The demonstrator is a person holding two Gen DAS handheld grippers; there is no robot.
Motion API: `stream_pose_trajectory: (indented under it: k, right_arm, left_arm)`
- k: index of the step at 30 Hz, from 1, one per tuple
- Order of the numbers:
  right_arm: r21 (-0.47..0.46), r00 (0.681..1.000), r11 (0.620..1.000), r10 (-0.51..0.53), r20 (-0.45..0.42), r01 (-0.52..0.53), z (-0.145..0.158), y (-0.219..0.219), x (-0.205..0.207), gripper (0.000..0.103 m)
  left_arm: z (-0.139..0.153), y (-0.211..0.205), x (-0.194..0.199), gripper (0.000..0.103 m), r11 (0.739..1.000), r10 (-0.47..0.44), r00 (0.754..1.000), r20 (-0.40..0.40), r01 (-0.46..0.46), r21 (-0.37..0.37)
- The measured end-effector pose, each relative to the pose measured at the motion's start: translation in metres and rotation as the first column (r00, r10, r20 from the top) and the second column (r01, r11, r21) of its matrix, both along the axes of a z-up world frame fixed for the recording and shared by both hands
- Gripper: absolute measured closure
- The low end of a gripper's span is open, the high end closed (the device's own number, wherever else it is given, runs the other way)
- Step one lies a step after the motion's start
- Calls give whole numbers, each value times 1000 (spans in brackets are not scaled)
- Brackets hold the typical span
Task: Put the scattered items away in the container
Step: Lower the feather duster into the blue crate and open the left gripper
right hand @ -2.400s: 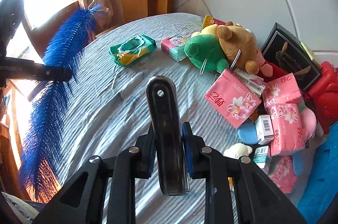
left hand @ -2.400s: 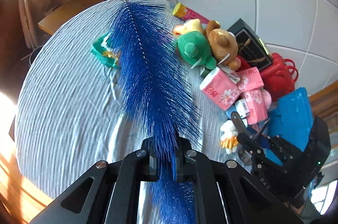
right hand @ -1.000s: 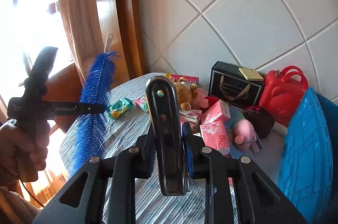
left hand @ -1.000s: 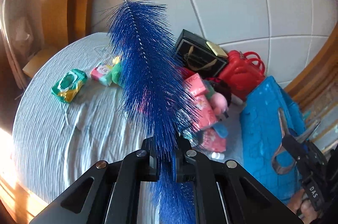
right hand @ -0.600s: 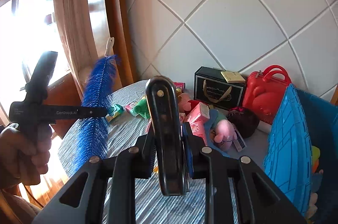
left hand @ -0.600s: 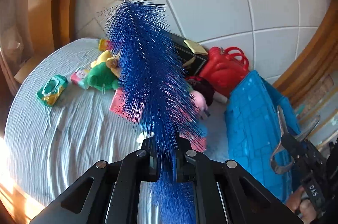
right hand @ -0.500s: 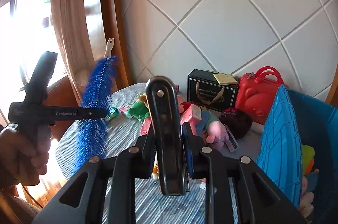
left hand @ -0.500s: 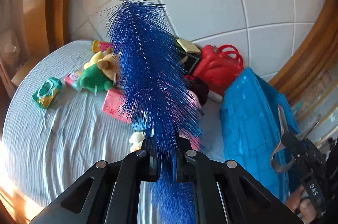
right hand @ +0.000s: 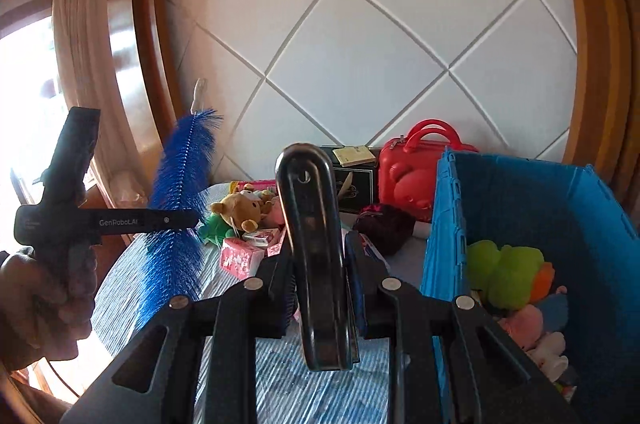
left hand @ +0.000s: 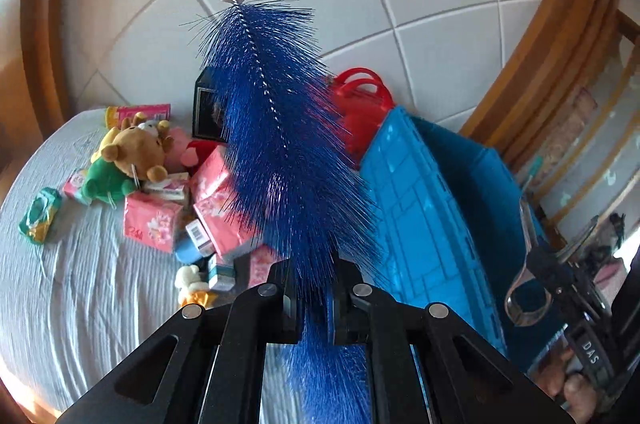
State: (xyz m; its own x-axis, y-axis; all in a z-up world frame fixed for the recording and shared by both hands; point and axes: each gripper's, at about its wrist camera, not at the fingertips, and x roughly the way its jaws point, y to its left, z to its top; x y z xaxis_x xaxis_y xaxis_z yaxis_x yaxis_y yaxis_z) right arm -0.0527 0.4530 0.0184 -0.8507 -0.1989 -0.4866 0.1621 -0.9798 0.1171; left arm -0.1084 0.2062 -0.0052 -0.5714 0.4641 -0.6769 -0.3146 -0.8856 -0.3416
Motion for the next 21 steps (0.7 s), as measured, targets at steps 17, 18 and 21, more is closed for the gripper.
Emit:
stream_pose_trajectory:
  k: [17, 18, 21]
  right_arm:
    - [-30, 960, 960, -277, 52, 278, -1, 118, 41, 81]
    - [-33, 955, 956, -291, 55, 293, -2, 124, 44, 81]
    - [-38, 943, 943, -328, 63, 331, -2, 141, 50, 81]
  left_arm:
    - [49, 146, 13, 96, 961, -274, 958, -89, 270, -53]
    - [50, 153, 13, 96, 957, -288, 953, -90, 284, -56]
    - [54, 175, 14, 96, 946, -324, 941, -92, 320, -60]
